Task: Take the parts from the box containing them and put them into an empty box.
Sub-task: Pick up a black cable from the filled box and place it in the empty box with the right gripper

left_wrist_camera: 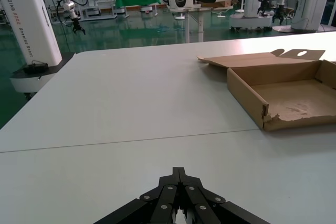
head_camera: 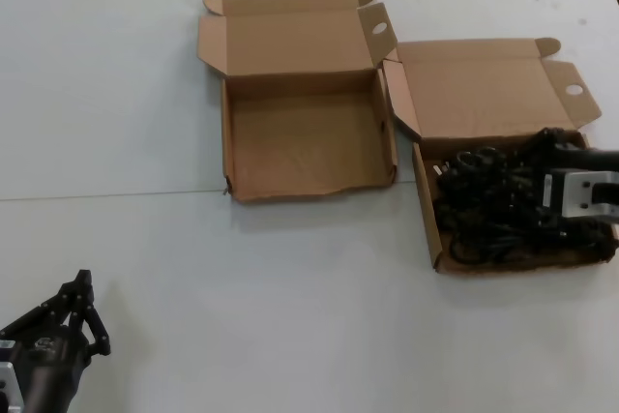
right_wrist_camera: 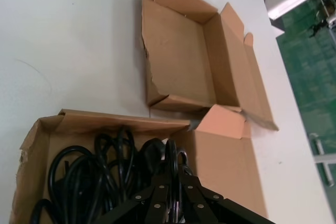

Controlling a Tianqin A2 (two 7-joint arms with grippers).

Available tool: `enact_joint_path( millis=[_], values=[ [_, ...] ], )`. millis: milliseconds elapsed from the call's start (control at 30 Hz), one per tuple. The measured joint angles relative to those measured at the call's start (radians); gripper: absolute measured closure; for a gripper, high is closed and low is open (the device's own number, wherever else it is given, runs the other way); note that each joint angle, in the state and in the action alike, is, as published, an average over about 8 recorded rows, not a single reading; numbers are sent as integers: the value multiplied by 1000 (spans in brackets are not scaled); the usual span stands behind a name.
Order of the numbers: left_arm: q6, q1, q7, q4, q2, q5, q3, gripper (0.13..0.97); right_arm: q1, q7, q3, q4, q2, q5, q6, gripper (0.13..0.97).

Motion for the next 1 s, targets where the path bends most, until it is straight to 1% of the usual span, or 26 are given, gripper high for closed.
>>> enact_joint_path(
  millis=[167, 300, 400, 533, 633, 733, 1000],
  values=[
    [0, 0, 0, 0, 0, 0, 0, 941, -12, 0, 14, 90, 22, -16, -24, 931],
    [0, 0, 0, 0, 0, 0, 0, 941, -19, 0, 50, 178, 21, -35, -62, 933],
    [0, 0, 0, 0, 0, 0, 0, 941, -17, 0, 90, 238, -6, -55, -101, 933],
    [0, 0, 0, 0, 0, 0, 0, 941, 3, 0, 136, 288, -68, -82, -146, 933],
    [0, 0, 0, 0, 0, 0, 0, 941, 29, 0, 143, 294, -118, -96, -156, 933],
    [0, 0, 0, 0, 0, 0, 0, 941, 58, 0, 129, 274, -165, -99, -144, 933],
    [0, 0, 0, 0, 0, 0, 0, 941, 114, 0, 65, 159, -268, -68, -73, 933]
  ],
)
